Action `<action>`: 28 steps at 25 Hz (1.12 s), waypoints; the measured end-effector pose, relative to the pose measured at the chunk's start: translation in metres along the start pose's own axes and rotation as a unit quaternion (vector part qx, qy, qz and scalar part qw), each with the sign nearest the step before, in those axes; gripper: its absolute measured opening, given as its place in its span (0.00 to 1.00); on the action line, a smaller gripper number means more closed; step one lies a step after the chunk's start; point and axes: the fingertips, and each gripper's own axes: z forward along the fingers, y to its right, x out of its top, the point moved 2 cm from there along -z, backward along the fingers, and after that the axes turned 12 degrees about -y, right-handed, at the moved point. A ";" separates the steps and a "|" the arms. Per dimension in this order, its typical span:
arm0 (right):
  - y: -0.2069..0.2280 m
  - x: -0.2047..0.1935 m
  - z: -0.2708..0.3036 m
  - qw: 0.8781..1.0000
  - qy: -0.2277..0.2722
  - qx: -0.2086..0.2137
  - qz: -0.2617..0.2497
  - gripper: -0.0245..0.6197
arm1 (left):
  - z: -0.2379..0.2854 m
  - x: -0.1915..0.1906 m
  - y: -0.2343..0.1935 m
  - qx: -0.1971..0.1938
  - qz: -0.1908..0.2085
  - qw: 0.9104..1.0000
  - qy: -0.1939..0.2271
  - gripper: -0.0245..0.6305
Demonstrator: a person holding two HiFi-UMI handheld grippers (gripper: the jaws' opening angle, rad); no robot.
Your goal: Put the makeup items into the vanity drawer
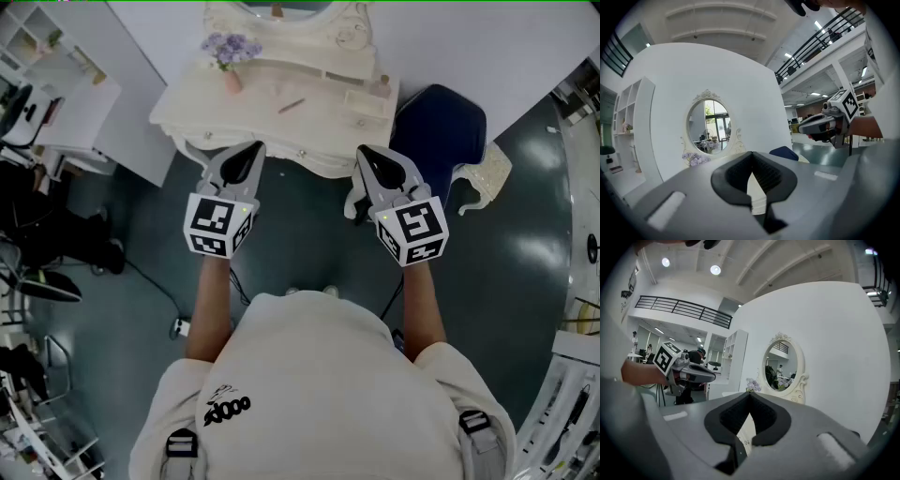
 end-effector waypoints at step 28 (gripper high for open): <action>0.076 0.017 0.138 0.999 0.009 0.051 0.012 0.04 | 0.139 -0.012 -0.091 -0.008 -0.027 0.999 -0.014 0.06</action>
